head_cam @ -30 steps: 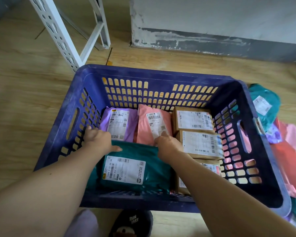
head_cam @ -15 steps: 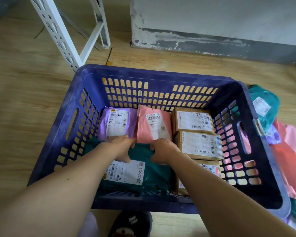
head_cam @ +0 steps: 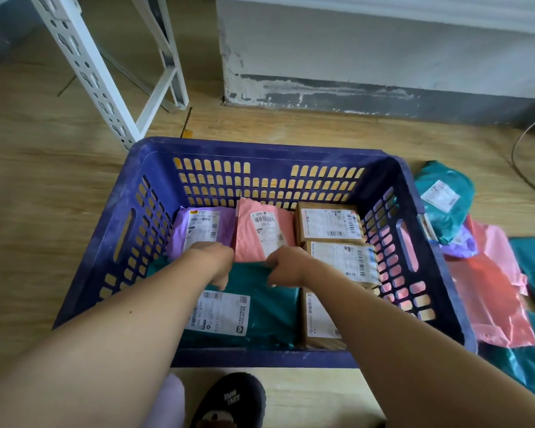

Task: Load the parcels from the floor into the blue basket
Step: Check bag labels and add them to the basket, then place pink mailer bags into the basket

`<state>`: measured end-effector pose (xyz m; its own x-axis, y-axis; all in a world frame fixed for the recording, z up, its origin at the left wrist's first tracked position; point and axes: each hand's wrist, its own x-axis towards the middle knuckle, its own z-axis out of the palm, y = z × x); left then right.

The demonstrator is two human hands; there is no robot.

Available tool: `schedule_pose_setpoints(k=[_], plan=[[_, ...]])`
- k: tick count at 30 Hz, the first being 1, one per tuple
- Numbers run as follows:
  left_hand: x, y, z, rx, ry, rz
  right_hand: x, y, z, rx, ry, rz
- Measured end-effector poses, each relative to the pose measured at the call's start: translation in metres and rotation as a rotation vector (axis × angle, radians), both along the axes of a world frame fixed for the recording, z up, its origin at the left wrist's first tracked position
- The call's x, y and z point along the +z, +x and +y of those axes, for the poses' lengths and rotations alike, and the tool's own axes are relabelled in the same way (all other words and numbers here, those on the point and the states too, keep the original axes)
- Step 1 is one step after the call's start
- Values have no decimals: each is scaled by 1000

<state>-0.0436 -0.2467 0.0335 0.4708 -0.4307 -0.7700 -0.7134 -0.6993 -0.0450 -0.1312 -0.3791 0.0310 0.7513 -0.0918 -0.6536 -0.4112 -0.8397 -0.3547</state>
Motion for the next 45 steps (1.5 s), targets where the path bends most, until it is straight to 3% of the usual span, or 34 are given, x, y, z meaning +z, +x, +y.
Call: schedule_pose_setpoints(k=[6,17,26,35,45], plan=[[23,-6,-17,-13,-122,-125,33,-15,-29,-212,36,-168],[70,-42,-110,-34,-716,-353,94,-61,-98,-536,-31,-522],[90,-88,-172,-100,-1054,-339,108,-108,-148,-728,-78,-644],[94,-136,-221,-115,-1150,-224,101,-177,-205,-1066,19,-661],[75,-189,-275,-212,-1024,8,75,-254,-253,-1294,30,-670]])
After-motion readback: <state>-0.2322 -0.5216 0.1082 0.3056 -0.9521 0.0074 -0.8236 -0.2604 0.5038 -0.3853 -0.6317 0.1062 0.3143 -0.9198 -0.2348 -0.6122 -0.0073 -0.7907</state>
